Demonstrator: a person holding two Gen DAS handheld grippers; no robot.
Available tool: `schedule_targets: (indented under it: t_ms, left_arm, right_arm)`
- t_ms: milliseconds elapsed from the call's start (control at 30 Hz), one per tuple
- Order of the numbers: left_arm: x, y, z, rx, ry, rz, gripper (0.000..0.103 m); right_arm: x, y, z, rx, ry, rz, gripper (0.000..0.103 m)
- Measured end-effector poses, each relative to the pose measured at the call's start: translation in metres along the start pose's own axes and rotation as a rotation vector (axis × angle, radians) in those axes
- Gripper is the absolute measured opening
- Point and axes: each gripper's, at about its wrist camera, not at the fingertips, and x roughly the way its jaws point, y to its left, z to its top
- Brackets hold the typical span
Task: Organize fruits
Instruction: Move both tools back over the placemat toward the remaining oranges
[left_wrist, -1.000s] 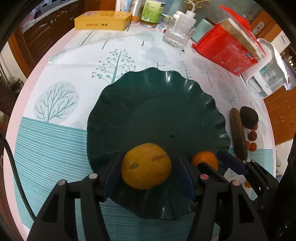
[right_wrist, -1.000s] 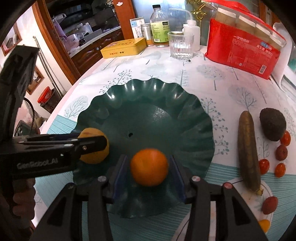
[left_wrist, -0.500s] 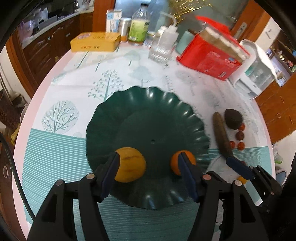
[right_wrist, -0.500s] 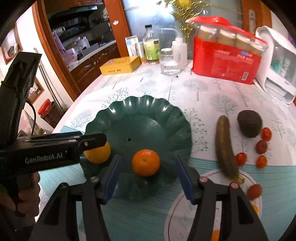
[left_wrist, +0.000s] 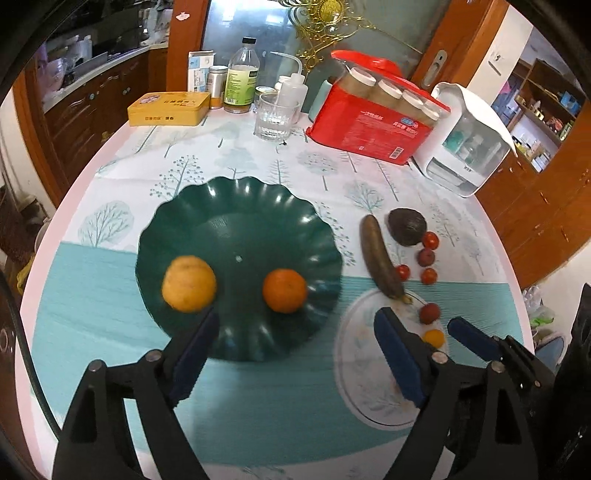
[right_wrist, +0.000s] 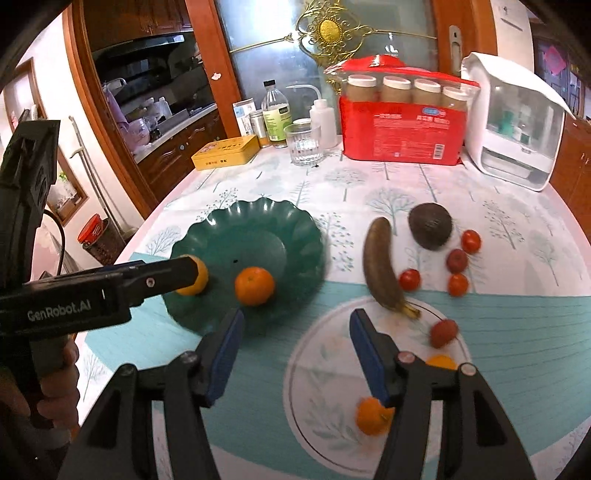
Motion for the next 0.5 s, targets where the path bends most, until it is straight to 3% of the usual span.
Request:
schedule_targets:
  t_ms: [400, 500]
  left_arm:
    - [-0.027, -0.061, -0.052, -0.058, -0.027, 0.037, 0.093]
    - [-0.027, -0.077, -0.066, -0.067, -0.018, 0.05, 0.093]
  right_arm:
    - [-0.043, -0.052, -0.033, -0.095, 0.02, 0.024, 0.061]
    - [-0.05, -0.064, -0.04, -0.108, 0.016, 0.03, 0.067]
